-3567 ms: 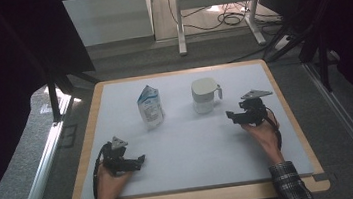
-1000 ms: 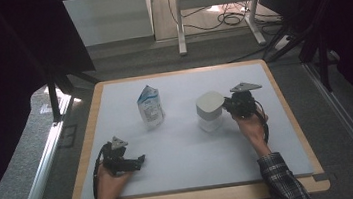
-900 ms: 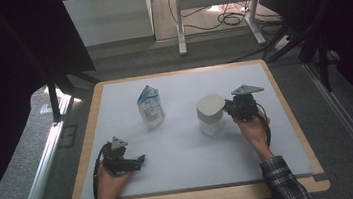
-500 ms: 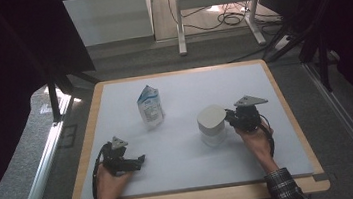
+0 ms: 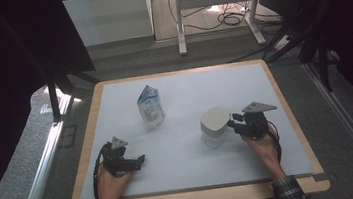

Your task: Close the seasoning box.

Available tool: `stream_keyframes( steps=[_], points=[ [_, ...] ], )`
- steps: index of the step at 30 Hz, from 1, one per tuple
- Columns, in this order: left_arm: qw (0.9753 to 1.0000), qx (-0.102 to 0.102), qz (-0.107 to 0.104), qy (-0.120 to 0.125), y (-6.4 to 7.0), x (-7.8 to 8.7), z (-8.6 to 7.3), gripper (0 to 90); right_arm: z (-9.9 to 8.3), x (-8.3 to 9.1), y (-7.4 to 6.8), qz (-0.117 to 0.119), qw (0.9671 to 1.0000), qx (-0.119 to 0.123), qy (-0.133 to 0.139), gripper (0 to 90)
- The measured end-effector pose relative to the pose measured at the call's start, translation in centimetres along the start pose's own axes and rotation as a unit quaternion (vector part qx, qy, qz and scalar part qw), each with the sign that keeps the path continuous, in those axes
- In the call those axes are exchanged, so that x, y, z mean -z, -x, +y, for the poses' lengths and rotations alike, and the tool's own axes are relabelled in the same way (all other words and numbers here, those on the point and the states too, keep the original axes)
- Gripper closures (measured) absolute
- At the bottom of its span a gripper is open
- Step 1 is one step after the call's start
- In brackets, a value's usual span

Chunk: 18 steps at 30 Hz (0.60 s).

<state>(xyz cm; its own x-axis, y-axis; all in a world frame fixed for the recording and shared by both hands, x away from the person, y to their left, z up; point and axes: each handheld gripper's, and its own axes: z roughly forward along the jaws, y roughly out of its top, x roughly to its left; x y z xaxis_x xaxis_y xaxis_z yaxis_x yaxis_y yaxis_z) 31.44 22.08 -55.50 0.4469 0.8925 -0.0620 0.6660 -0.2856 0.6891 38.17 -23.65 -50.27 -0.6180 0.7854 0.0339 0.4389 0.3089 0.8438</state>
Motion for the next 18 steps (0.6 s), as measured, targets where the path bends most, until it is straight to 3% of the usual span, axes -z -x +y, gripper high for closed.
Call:
stream_keyframes(
  steps=[4,9,18],
  points=[
    [1.0000,0.000,0.000,0.000,0.0,0.0,0.0,0.0,-0.3,1.1,0.1,0.010,0.9999,-0.004,0.004,58.9],
    [1.0000,0.000,0.001,0.001,0.0,0.0,0.0,0.0,0.1,2.4,0.4,0.036,0.9992,-0.016,0.011,69.4],
    [1.0000,0.000,0.001,0.001,0.0,0.0,0.0,0.0,2.0,3.4,0.9,0.054,0.9985,-0.004,0.008,87.6]
  ],
)
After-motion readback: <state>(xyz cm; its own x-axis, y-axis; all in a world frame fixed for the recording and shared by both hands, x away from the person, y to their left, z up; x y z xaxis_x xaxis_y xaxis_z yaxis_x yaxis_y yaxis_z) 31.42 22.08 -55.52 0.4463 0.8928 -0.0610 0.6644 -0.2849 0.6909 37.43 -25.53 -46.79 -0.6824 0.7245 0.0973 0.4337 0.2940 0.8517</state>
